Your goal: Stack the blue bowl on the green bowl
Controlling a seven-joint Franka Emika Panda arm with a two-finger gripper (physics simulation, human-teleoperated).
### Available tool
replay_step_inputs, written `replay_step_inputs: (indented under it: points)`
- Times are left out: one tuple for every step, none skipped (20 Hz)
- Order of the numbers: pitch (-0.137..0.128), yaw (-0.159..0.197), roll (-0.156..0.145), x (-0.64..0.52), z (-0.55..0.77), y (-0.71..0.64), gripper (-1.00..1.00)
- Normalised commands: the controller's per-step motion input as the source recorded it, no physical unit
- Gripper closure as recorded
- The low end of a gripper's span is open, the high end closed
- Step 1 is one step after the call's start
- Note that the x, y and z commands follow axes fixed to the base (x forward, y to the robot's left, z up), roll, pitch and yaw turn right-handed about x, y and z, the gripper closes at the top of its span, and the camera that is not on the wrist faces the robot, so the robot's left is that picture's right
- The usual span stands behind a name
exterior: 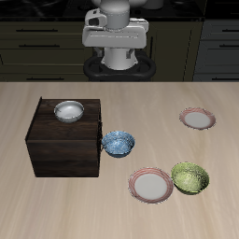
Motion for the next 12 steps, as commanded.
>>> replay_step_inputs:
  points:
    - [-0.024, 0.056, -0.056, 0.48, 0.03, -0.03, -1.00]
    - [0.000, 0.000, 0.000, 0.01, -0.02, 0.03, -1.00]
    - [-0.056, 0.081, -0.113, 0.40, 0.03, 0.04, -1.00]
    - [-0.088, 0.114, -0.030, 0.21, 0.06, 0.13, -1.00]
    - [-0.017, 0.038, -0.098, 0.34, 0.04, 0.12, -1.00]
    - [-0.028, 0.017, -0.017, 0.11, 0.03, 0.08, -1.00]
    - [-0.053, 0.064, -0.018, 0.23, 0.02, 0.22, -1.00]
    - [-0.009, -0.009, -0.093, 0.31, -0.08, 0.11, -1.00]
    - [0.016, 0.028, 0.038, 0.25, -0.09, 0.30, -1.00]
    - [-0.017, 0.056, -0.040, 0.36, -0.09, 0.26, -1.00]
    - [-0.032, 0.071, 0.018, 0.25, -0.04, 0.25, -1.00]
    - [-0.049, 0.029, -0.054, 0.28, -0.02, 0.12, -1.00]
